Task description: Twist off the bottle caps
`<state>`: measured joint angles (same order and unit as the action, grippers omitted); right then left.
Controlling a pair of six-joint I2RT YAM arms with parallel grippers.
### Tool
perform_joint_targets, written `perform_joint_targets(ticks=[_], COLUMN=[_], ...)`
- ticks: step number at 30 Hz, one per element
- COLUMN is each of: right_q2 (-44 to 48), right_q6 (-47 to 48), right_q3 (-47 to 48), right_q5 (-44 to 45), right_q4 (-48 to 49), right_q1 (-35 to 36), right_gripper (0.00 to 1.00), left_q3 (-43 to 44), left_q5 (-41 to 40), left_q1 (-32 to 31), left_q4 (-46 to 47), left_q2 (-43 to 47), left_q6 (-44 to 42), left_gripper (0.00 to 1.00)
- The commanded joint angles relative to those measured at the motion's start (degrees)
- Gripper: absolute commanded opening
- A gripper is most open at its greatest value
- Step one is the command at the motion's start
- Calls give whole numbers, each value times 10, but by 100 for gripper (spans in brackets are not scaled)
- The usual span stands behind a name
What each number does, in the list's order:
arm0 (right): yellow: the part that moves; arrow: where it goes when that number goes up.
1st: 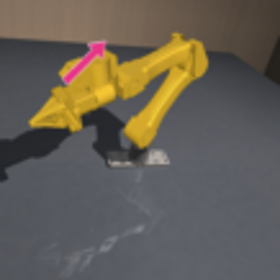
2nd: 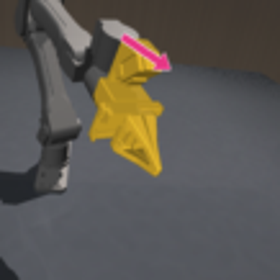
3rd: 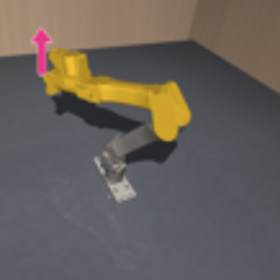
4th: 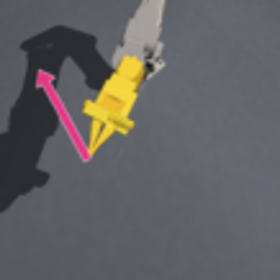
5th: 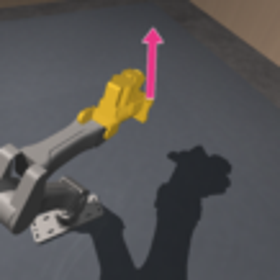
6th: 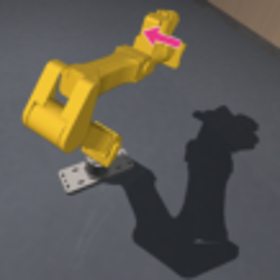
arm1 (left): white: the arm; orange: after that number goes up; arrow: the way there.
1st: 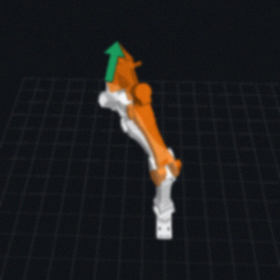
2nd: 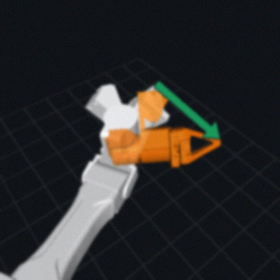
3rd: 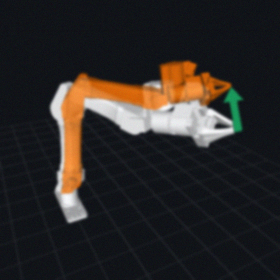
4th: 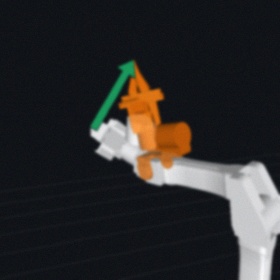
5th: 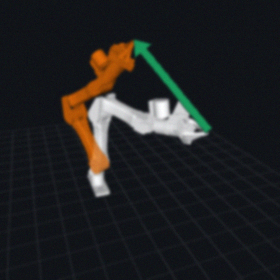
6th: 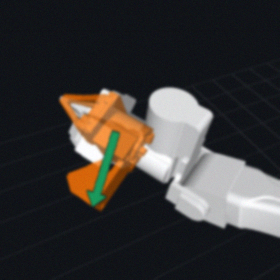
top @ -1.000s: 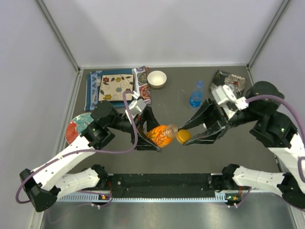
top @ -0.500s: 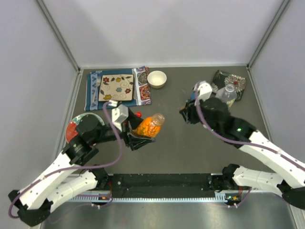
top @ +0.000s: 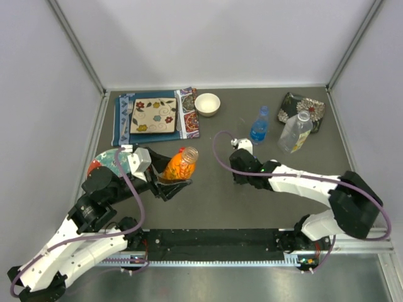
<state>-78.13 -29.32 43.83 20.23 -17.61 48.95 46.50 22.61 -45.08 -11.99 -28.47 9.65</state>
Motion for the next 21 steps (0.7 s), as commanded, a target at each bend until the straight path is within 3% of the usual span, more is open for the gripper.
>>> perform_joint_targets(ticks=[1,10,17,21], right_q2=[-57,-106,-92,-55], right_q6=[-25,-34,-40,-42], right_q3=[-1,6,-9,18], right_q5=[-8,-15,-27,-18], right_q4=[64,58,50,17], right_q1=[-3,-3,-3,-3], right_gripper=[0,2,47,59], left_q3=[-5,-13,-19,-24], left_q5=[-22,-29,-25,-21], left_q1=[1,1,1,1], left_q4=[-1,-1,12,18], left_q2=[13,14,6,0], left_q6=[-12,-10,-5,-3], left_gripper=[40,41,42,42])
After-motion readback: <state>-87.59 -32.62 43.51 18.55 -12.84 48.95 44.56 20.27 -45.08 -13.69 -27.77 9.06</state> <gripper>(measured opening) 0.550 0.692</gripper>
